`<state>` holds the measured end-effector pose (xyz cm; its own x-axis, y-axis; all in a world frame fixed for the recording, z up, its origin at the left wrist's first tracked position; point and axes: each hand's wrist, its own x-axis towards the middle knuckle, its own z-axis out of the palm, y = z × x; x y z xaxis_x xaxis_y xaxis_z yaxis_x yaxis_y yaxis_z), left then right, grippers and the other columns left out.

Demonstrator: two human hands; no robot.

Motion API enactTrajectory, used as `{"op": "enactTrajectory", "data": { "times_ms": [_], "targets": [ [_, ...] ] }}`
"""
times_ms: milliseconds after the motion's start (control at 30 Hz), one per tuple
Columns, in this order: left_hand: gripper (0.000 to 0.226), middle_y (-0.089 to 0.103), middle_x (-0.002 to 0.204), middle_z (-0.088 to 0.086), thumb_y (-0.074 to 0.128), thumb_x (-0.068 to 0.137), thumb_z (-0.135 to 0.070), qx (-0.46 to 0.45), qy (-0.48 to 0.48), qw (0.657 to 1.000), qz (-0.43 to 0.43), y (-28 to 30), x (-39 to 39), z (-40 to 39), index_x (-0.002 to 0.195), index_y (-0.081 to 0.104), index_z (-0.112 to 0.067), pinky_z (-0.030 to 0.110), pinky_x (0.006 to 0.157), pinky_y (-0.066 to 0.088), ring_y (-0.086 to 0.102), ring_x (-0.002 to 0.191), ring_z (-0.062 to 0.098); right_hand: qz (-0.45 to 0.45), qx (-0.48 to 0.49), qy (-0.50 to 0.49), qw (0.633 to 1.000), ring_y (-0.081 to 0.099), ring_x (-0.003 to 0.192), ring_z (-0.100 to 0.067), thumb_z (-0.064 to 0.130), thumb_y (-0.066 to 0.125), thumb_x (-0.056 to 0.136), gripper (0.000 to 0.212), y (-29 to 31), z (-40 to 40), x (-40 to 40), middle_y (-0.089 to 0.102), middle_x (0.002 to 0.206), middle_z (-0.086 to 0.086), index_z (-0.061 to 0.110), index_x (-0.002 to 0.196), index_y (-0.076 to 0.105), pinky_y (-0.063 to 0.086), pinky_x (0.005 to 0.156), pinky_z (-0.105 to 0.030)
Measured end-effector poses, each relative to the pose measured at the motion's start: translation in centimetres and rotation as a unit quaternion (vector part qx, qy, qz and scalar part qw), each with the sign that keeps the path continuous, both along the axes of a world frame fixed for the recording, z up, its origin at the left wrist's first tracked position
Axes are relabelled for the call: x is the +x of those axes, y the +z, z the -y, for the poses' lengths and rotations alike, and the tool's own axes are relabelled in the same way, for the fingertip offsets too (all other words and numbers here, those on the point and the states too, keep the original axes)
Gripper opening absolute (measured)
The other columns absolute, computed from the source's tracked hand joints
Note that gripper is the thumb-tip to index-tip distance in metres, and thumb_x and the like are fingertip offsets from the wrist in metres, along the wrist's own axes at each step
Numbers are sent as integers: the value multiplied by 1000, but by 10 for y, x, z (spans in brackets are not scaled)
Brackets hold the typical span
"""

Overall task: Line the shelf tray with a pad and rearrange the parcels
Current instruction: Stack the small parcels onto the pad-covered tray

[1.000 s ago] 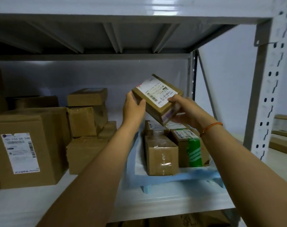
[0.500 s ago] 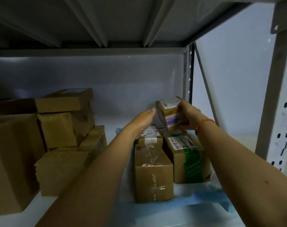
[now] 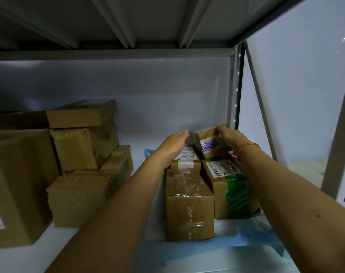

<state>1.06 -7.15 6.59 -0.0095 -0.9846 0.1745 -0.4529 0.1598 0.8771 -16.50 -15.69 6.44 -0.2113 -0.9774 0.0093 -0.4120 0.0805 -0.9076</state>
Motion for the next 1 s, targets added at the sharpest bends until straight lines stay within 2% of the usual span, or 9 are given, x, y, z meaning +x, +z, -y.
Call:
{"op": "enactTrajectory", "data": {
  "times_ms": [200, 300, 400, 533, 633, 733, 800, 900, 1000],
  "targets": [
    [52, 34, 154, 5, 25, 103, -41, -11, 11, 1000, 0, 1, 11, -10, 149, 31, -17, 37, 115, 23, 31, 142, 22, 4, 8, -6, 1000, 57, 105, -30, 56, 32, 93, 52, -2, -2, 2, 61, 115, -12, 17, 120, 51, 42, 102, -46],
    [52, 34, 154, 5, 25, 104, -40, -23, 21, 1000, 1, 2, 18, -18, 149, 30, -16, 37, 116, 23, 30, 142, 22, -8, -20, -33, 999, 61, 98, -30, 43, 47, 92, 44, -8, -3, 1, 64, 112, -11, 13, 123, 54, 49, 95, -42],
    [51, 37, 153, 5, 26, 104, -39, -30, 30, 999, 2, 3, 24, -26, 148, 32, -16, 35, 114, 25, 34, 140, 22, -66, -39, -66, 995, 62, 100, -32, 39, 57, 88, 50, -13, -6, 3, 63, 117, -13, 13, 131, 49, 51, 92, -43],
    [49, 39, 151, 6, 28, 104, -38, -27, 37, 999, -10, 5, 32, -36, 147, 34, -15, 34, 112, 28, 37, 138, 22, -173, -24, -45, 984, 61, 85, -27, 40, 71, 82, 40, -16, -17, 3, 64, 96, -10, 12, 107, 56, 53, 86, -41],
    [50, 37, 152, 6, 28, 104, -38, -21, 42, 999, -19, 5, 37, -44, 148, 33, -15, 36, 114, 28, 35, 139, 23, -231, -17, -52, 971, 62, 85, -29, 54, 75, 69, 49, -24, -21, -2, 65, 93, -8, 18, 97, 56, 53, 84, -45],
    [50, 38, 151, 6, 27, 104, -39, -18, 50, 998, -15, 4, 40, -49, 148, 33, -16, 37, 114, 29, 37, 138, 23, -248, -20, -56, 967, 61, 88, -30, 63, 71, 64, 55, -35, -19, -8, 67, 96, -8, 21, 98, 59, 51, 85, -48],
    [50, 39, 151, 6, 26, 103, -39, -17, 57, 998, -7, 4, 42, -52, 147, 33, -16, 37, 114, 29, 37, 137, 23, -259, -11, -78, 963, 58, 96, -32, 65, 70, 64, 62, -34, -30, -7, 64, 107, -11, 20, 106, 59, 47, 90, -50],
    [49, 42, 147, 6, 26, 103, -39, -20, 74, 997, -7, 5, 47, -54, 145, 36, -16, 38, 112, 31, 41, 134, 23, -276, -24, -139, 951, 46, 119, -38, 55, 78, 68, 79, -17, -48, 2, 48, 130, -20, 12, 127, 47, 40, 99, -52],
    [39, 52, 126, 9, 27, 103, -37, -35, 104, 994, -6, 5, 54, -55, 126, 50, -16, 40, 104, 38, 49, 116, 23, -239, -101, -168, 951, 42, 125, -39, 43, 73, 80, 71, 10, -61, 25, 41, 136, -21, 11, 135, 42, 39, 101, -53]
  ]
}}
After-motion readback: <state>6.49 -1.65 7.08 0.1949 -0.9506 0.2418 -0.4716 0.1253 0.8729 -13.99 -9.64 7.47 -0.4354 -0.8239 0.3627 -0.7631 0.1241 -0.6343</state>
